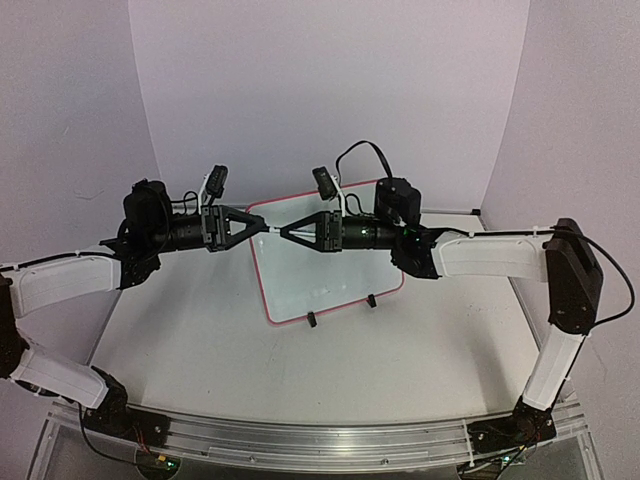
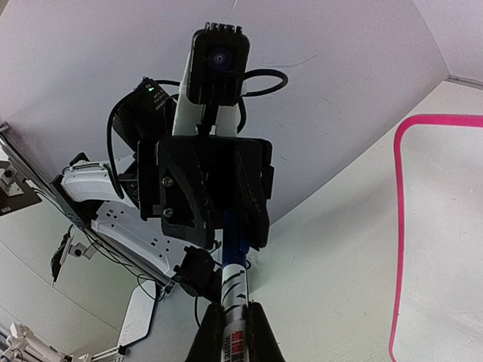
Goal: Write a sentence on the whiteboard
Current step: Open the pen cap from the whiteboard marker.
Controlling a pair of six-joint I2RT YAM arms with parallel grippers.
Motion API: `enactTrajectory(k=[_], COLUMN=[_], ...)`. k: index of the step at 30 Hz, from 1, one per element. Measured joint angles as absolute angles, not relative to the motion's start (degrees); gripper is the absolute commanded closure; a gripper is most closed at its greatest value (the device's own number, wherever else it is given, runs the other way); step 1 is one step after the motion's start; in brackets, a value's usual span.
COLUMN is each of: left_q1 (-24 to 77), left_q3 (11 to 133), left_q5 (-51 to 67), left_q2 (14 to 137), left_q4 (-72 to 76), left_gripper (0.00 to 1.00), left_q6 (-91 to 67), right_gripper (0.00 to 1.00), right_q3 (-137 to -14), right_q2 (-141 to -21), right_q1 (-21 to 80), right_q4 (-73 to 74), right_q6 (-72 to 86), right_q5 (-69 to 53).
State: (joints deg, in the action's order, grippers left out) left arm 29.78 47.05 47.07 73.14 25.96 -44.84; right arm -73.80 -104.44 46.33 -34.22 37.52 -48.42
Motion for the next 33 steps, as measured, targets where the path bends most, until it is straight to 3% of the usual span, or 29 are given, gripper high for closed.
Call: enactTrajectory(k=[3, 5, 8, 12, 24, 33], left_q1=[29.78, 29.78, 29.78, 29.58, 28.97, 17.80], left_q3=[47.07, 47.05, 47.05, 47.05, 46.78, 44.86], left_q5=[47.79, 47.92, 47.94, 48.03, 51.00, 51.64], left_q2=[73.14, 73.14, 73.12, 73.12, 70.24, 65.89], left_q4=[25.91, 25.87, 25.82, 25.45, 26.02, 31.55], left_gripper=[0.71, 0.74, 0.81, 0.99, 1.00, 1.00], left_q6=[-44.73, -44.75, -44.73, -44.58, -46.09, -52.10], right_gripper=[1.00, 1.00, 1.00, 1.00, 1.00, 1.00], right_q3=[-73.80, -73.80, -73.80, -73.80, -71.02, -63.35], right_q2=[-104.40, -104.40, -104.40, -104.25, -101.16, -95.90], right_q1=[46.33, 46.33, 46.33, 46.44, 47.55, 43.11], right_q4=[-34.17, -34.11, -33.91, -33.91, -35.99, -34.57], right_q6=[37.52, 37.54, 37.54, 37.54, 37.23, 37.30], right_q5=[-48.36, -48.31, -48.29, -48.23, -47.70, -45.47])
